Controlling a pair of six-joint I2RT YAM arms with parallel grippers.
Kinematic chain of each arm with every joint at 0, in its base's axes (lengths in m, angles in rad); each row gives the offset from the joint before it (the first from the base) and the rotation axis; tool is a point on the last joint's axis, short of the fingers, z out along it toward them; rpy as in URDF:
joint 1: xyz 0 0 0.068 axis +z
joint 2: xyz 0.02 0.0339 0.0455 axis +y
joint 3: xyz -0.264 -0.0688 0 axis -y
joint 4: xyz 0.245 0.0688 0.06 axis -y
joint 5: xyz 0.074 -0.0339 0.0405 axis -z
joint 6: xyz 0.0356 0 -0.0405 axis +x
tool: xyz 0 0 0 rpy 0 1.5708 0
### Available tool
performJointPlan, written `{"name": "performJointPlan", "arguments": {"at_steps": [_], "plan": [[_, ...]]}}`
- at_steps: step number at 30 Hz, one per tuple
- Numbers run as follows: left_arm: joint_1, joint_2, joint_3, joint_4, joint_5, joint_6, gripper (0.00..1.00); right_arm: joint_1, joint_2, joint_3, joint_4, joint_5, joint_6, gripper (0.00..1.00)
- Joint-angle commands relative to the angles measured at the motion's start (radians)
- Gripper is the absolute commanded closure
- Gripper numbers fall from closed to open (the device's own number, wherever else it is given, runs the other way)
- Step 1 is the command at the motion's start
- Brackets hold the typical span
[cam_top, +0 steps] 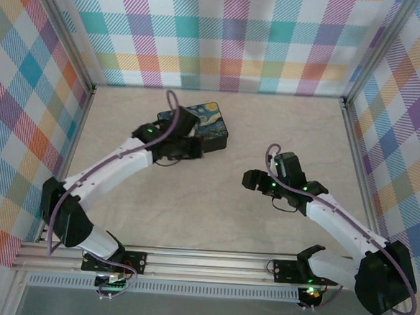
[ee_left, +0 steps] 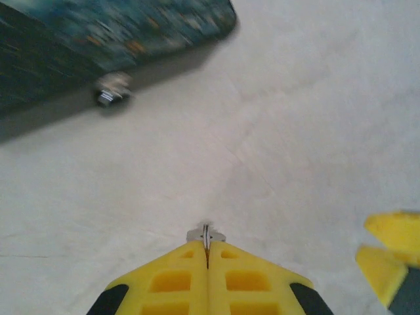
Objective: Unlock the padlock with the key
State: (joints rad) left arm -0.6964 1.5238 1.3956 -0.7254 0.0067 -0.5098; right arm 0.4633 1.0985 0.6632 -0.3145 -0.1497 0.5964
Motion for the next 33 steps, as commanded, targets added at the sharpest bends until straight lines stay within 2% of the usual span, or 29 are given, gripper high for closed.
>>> {"name": "performJointPlan", "arguments": {"at_steps": [1, 6, 16, 21, 26, 29, 33], "plan": [[-0.108, 0.102, -0.009, 0.054, -0.029, -0.067, 0.97, -0.069, -0.009, -0.014, -0.044, -0.063, 0.02, 0.24], [-0.24, 0.287, 0.09, 0.093, -0.12, -0.097, 0.98, -0.146, 0.008, -0.026, -0.045, -0.106, 0.016, 0.26], [-0.339, 0.511, 0.211, 0.124, -0.13, -0.161, 0.97, -0.233, 0.003, -0.073, -0.064, -0.13, -0.002, 0.29], [-0.35, 0.54, 0.211, 0.139, -0.107, -0.177, 0.88, -0.235, 0.048, -0.058, -0.06, -0.134, -0.028, 0.29], [-0.35, 0.538, 0.206, 0.134, -0.092, -0.169, 0.69, -0.24, 0.089, -0.049, -0.054, -0.131, -0.034, 0.3], [-0.35, 0.518, 0.208, 0.122, -0.09, -0.161, 0.63, -0.241, 0.117, -0.036, -0.055, -0.135, -0.039, 0.31], [-0.324, 0.478, 0.199, 0.093, -0.093, -0.14, 0.58, -0.239, 0.154, -0.035, -0.045, -0.192, -0.043, 0.41]]}}
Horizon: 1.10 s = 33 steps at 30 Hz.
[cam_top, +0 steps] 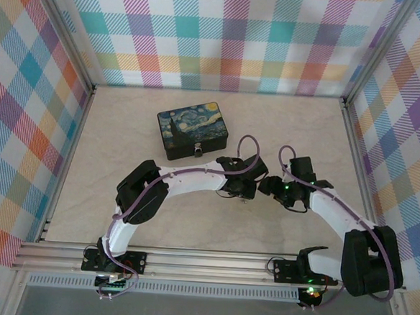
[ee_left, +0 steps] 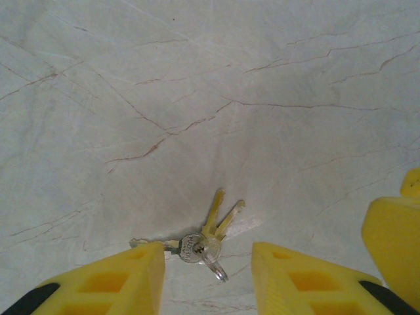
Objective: Unlock the padlock with the key
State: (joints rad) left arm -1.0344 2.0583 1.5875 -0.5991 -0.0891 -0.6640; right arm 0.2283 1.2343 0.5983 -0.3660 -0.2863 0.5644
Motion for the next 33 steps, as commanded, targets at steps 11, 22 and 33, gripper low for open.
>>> {"name": "performJointPlan", "arguments": {"at_steps": [11, 22, 33], "plan": [[0.158, -0.237, -0.25, 0.028, 0.051, 0.01, 0.49, 0.239, 0.072, 0.005, 0.04, 0.051, 0.047, 0.49], [0.286, -0.391, -0.473, 0.081, 0.085, 0.008, 0.49, 0.33, 0.169, 0.208, -0.118, 0.258, -0.239, 0.54], [0.313, -0.467, -0.514, 0.059, 0.077, 0.025, 0.49, 0.33, 0.322, 0.33, -0.158, 0.131, -0.38, 0.61]]}}
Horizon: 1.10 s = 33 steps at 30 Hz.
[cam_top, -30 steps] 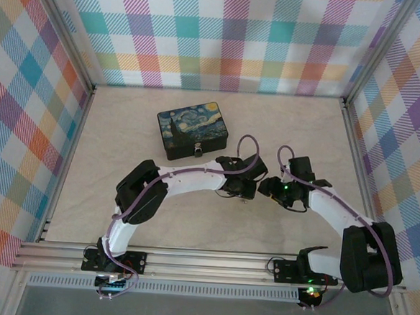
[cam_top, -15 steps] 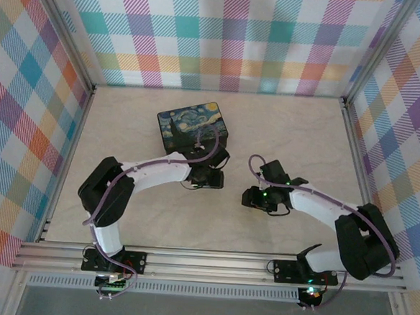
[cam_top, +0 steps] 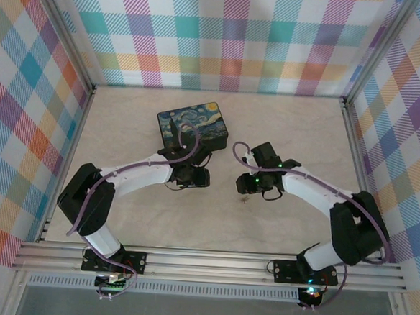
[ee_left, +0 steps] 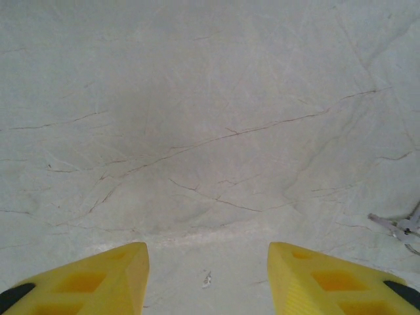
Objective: Unlock the padlock with the key
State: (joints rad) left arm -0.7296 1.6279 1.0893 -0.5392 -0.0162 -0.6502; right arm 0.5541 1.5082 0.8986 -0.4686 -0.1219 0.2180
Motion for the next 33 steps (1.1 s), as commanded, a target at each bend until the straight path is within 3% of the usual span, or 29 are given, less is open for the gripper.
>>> {"name": "performJointPlan", "arguments": {"at_steps": [1, 10, 19, 33], "plan": [[0.009, -0.042, -0.016, -0.003, 0.002, 0.011, 0.49, 0.004, 0.067, 0.031, -0.057, -0.042, -0.018, 0.62], [0.009, -0.063, -0.018, -0.024, -0.008, 0.02, 0.49, 0.039, 0.091, -0.017, -0.028, -0.016, 0.076, 0.64], [0.013, -0.075, -0.015, -0.033, -0.023, 0.027, 0.49, 0.094, 0.159, 0.017, -0.087, 0.101, 0.129, 0.66], [0.024, -0.111, -0.025, -0.032, -0.02, 0.034, 0.49, 0.121, 0.025, 0.023, -0.141, 0.159, 0.173, 0.59]]}}
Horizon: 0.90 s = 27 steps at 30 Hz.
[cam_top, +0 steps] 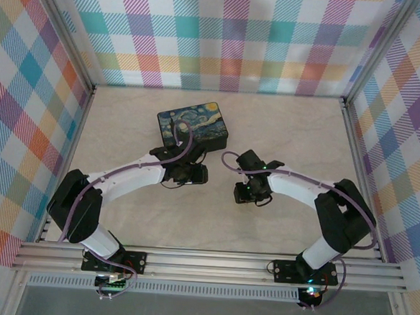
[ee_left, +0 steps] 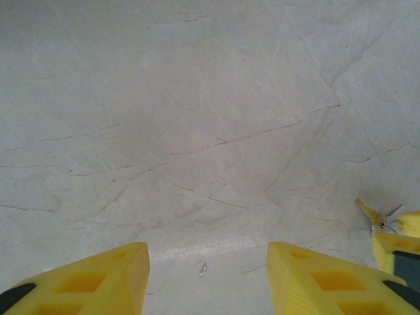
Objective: Unlock the padlock with the key
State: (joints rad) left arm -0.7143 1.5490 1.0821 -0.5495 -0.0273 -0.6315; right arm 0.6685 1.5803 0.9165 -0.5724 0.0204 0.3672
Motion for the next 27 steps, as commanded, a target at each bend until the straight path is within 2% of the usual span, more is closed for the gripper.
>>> {"name": "performJointPlan", "arguments": {"at_steps": [1, 16, 27], "plan": [[0.009, -0.032, -0.021, -0.021, -0.007, 0.015, 0.49, 0.006, -0.056, 0.004, -0.042, 0.02, 0.024, 0.59], [0.009, -0.041, -0.033, -0.017, 0.0, 0.01, 0.5, 0.005, 0.051, -0.019, 0.03, 0.059, 0.029, 0.59], [0.009, -0.038, -0.046, -0.01, 0.001, 0.013, 0.5, 0.006, 0.115, -0.041, 0.029, 0.112, 0.048, 0.71]]}}
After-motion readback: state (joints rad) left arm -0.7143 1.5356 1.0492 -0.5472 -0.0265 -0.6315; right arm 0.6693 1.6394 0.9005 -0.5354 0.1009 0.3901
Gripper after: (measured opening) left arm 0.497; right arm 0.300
